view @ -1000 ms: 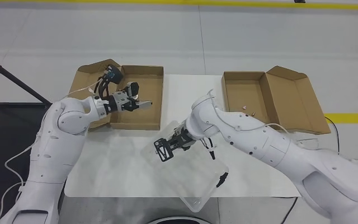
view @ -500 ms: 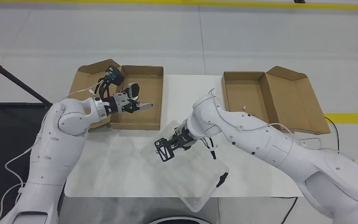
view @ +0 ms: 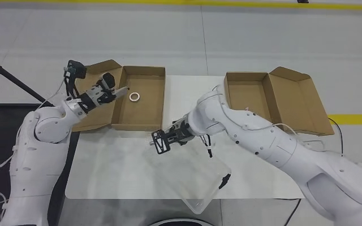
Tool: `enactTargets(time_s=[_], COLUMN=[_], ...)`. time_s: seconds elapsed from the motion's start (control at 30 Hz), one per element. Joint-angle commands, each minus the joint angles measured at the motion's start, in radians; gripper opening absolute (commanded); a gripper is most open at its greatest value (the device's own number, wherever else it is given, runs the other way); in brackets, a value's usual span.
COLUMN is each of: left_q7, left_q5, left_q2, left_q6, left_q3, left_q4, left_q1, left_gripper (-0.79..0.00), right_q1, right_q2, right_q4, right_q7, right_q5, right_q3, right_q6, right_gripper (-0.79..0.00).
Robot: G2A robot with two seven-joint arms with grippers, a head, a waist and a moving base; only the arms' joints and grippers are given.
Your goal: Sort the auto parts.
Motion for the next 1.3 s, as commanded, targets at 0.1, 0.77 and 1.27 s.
enactTargets(time_s=[0.1,0.77,1.27], left_q7=[0.015,0.038,0.109], left_q5=[-0.006,-0.060,-0.087], left_q2=[0.006,0.003,0.013], left_q6=[0.016,0.134,0.257], left_q3=[-0.024,-0.022,-0.099], left_q4=[-0.027,0.009,-0.011], left_q1=[0.033,0.014,0.076], left_gripper=[0.000,0.000,0.000], right_q1=[-0.008,-0.033,0.042], right_q2=[-0.017,-0.044,-0.350], right_q4=[0.034,0.090,0.527], right_q7=[-0.089,-0.155,-0.347], right_q5=[-0.050,-0.108,-0.247], right_q3=[0.034,0.043,-0.068], right_q6=[0.078,0.151,0.290], right_gripper=[-0.785,-0.785,-0.785])
